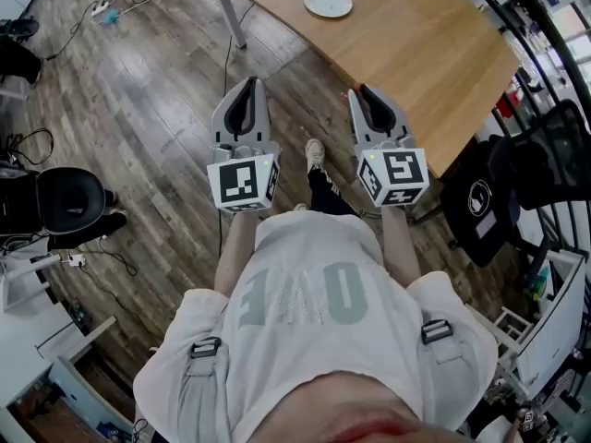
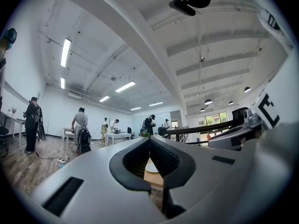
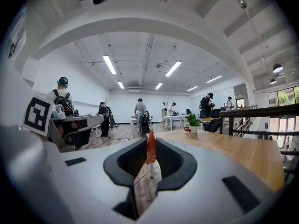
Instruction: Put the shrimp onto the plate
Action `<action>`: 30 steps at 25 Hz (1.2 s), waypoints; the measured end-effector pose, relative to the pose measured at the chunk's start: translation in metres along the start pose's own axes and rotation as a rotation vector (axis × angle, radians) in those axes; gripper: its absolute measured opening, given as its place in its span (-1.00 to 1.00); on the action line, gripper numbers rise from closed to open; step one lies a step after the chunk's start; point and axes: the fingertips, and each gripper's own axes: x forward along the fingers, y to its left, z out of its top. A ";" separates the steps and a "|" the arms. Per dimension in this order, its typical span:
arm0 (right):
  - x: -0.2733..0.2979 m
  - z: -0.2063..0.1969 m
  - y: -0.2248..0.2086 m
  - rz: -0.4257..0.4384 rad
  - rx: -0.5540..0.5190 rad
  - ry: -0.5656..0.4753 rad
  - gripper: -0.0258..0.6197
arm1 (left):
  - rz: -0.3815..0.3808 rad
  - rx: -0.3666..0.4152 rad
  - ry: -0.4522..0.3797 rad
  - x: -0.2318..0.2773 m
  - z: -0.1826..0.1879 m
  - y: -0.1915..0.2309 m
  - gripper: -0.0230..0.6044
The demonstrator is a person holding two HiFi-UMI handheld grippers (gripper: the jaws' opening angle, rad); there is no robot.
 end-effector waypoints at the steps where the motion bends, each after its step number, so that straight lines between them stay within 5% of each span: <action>1: 0.011 0.004 -0.005 0.002 -0.003 -0.007 -0.72 | 0.001 0.015 -0.007 0.009 0.001 0.003 -0.90; 13: 0.106 0.050 -0.062 0.046 -0.075 -0.010 -0.72 | 0.011 0.010 -0.012 0.138 0.000 0.030 -0.90; 30: 0.199 0.060 -0.160 -0.020 -0.063 0.011 -0.72 | -0.032 0.017 -0.018 0.278 -0.007 0.033 -0.90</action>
